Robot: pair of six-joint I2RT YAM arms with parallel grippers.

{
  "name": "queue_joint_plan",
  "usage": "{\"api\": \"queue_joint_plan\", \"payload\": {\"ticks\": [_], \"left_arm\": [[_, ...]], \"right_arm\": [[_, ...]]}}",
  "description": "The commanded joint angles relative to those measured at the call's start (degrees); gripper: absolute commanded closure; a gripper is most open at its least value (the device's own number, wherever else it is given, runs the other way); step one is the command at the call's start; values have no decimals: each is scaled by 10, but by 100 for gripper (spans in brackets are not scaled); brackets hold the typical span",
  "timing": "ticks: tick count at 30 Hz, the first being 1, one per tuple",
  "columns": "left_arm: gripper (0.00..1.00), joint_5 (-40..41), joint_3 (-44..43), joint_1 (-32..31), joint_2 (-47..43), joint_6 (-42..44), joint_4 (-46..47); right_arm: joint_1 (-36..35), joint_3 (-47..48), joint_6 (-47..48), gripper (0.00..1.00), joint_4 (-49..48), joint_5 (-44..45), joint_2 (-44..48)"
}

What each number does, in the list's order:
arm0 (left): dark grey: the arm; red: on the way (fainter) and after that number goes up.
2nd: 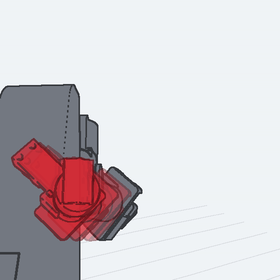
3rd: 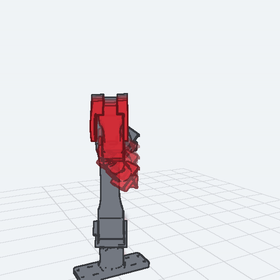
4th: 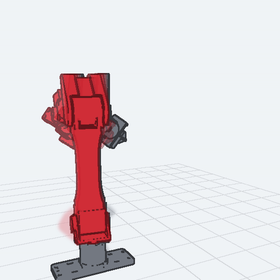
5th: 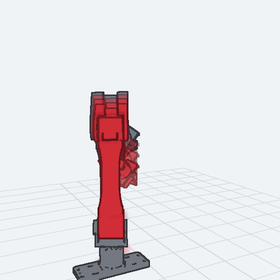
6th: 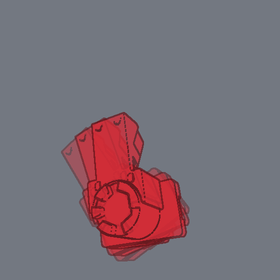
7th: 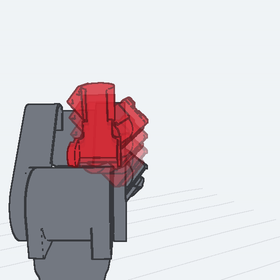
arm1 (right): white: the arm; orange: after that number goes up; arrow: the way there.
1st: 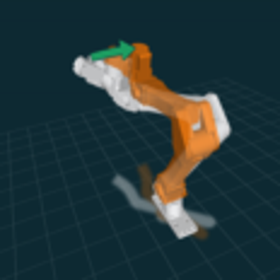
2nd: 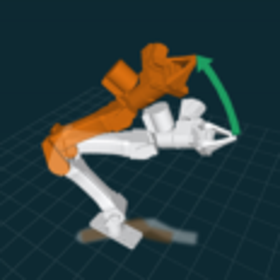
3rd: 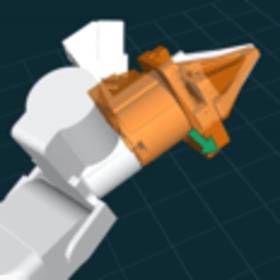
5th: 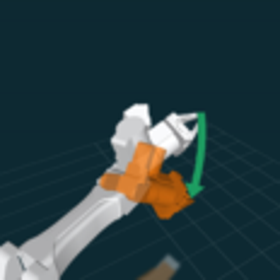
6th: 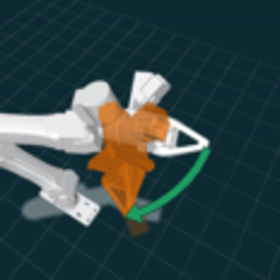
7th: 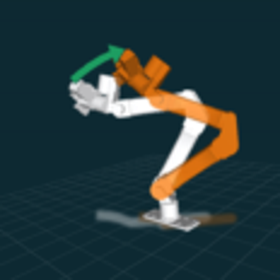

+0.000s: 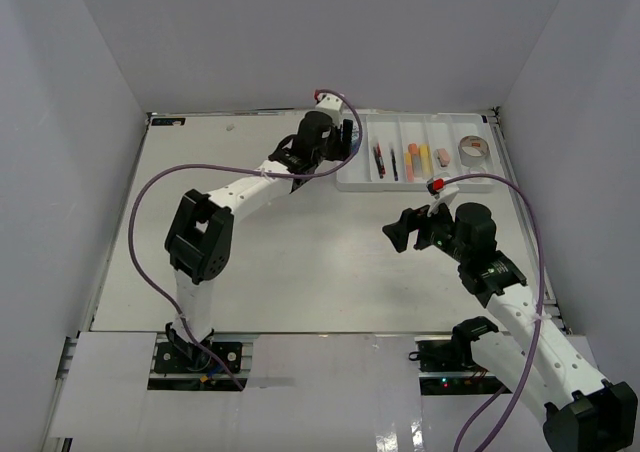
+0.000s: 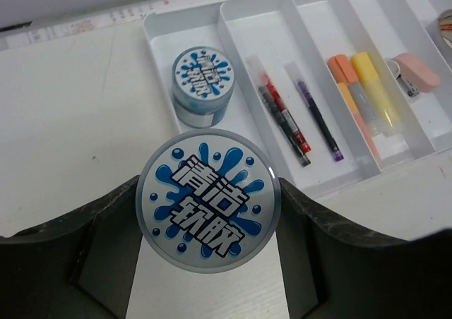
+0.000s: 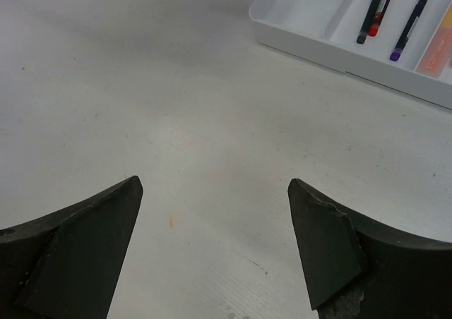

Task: Sort the stationery into containers
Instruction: Place the stationery in the storage box, then reset both arms

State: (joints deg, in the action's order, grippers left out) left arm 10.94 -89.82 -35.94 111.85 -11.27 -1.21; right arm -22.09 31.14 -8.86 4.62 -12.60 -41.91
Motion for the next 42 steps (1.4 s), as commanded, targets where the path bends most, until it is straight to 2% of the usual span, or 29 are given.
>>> {"api": "queue_joint_plan", "payload": {"ticks": [1, 8, 17, 20, 21, 25, 27, 31, 37, 38, 41, 42], "left_arm": [[46, 1, -61, -9, 42, 20, 32], [45, 7, -134, -20, 132, 27, 39], [42, -16, -149, -22, 180, 28, 76], [31, -13, -153, -22, 189, 28, 72], [20, -13, -154, -21, 193, 28, 66], [3, -14, -152, -22, 184, 23, 61], [2, -16, -149, -22, 174, 20, 60], [2, -23, -135, -21, 122, 10, 33], [2, 6, -49, -21, -63, -5, -26], [2, 17, -6, -21, -122, -11, -32], [2, 54, 80, -18, -222, -27, -49], [2, 59, 137, -13, -288, -38, -55]], "right_arm": [[1, 1, -5, 10, 4, -5, 10], [1, 0, -5, 10, 18, 1, 19], [1, -1, -4, 10, 29, 11, 24], [1, 0, -4, 10, 29, 12, 23], [1, 2, -3, 10, 30, 11, 24], [0, 10, -3, 10, 37, 14, 24], [1, 16, -3, 10, 43, 25, 27], [1, 38, 0, 10, 65, 49, 34], [1, 103, 4, 10, 116, 123, 56], [0, 118, 5, 10, 129, 162, 64], [1, 139, 3, 10, 147, 204, 85], [1, 149, 5, 10, 150, 212, 90]]}}
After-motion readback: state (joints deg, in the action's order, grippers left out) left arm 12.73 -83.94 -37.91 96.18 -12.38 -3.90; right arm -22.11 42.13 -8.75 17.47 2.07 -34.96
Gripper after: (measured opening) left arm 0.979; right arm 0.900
